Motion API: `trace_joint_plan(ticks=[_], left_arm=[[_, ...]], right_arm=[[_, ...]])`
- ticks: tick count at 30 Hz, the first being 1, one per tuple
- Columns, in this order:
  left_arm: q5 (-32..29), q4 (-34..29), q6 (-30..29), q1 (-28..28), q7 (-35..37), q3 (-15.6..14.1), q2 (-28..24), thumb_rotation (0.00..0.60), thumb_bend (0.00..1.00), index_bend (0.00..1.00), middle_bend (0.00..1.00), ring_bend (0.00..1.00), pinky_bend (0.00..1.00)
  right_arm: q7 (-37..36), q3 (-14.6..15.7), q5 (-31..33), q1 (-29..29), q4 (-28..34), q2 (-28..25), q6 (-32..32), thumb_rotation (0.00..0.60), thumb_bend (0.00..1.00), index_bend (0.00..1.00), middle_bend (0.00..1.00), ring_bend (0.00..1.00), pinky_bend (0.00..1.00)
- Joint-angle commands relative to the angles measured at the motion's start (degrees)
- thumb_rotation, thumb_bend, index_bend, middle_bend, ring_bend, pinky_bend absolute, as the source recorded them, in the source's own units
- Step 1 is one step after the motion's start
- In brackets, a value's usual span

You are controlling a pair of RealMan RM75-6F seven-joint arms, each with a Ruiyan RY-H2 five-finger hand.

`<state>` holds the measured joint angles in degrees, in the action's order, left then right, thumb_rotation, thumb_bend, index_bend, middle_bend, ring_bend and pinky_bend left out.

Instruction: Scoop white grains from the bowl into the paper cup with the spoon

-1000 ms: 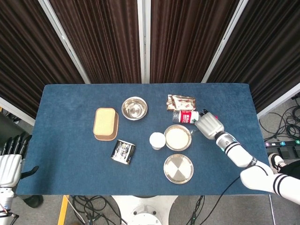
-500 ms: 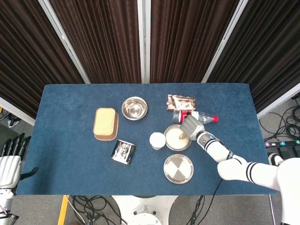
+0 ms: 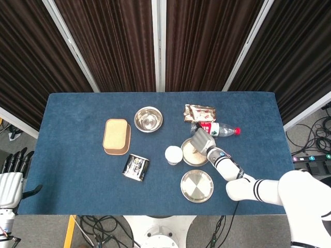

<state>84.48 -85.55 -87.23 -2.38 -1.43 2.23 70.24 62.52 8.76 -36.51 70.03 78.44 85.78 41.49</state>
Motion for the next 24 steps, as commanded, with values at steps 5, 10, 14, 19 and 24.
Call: trace_joint_plan(ticks=[5,10,14,19,24], left_arm=[[0.12,0.52,-0.03,0.07,0.48,-0.03,0.32,0.6,0.0,0.11,0.06,0.01,0.01],[0.23,0.62,-0.17,0.15,0.54,-0.04,0.4,0.6,0.0,0.11,0.06,0.01,0.01],[0.42,0.34,-0.61,0.3,0.24,-0.01,0.34,0.6,0.0,0.11,0.06,0.01,0.01],[0.52,-0.27,-0.82,0.36,-0.32,0.06,0.0,0.6,0.0,0.11,0.06,0.01,0.01],[0.88,-0.96,-1.19,0.43,-1.08,0.04,-0.34,0.6,0.0,0.11,0.06,0.01,0.01]], right_arm=[[-6.78,-0.69,-6.83,-3.88,-0.43,1.13,4.11,0.6,0.33,0.59,0.57,0.24,0.08],[-14.39,-1.17,-12.61,-8.24,-1.2,0.77,6.51,0.6,0.33,0.59,0.57,0.24,0.07],[-19.94,-1.7,-16.73,-11.22,-1.96,0.22,8.05,0.6,0.33,0.59,0.57,0.24,0.06],[-26.42,-2.89,-20.82,-14.39,-2.49,-0.96,9.59,0.6,0.33,0.59,0.57,0.24,0.05],[-30.31,-4.11,-24.0,-16.28,-2.16,-2.58,10.43,0.6,0.33,0.59,0.57,0.24,0.04]])
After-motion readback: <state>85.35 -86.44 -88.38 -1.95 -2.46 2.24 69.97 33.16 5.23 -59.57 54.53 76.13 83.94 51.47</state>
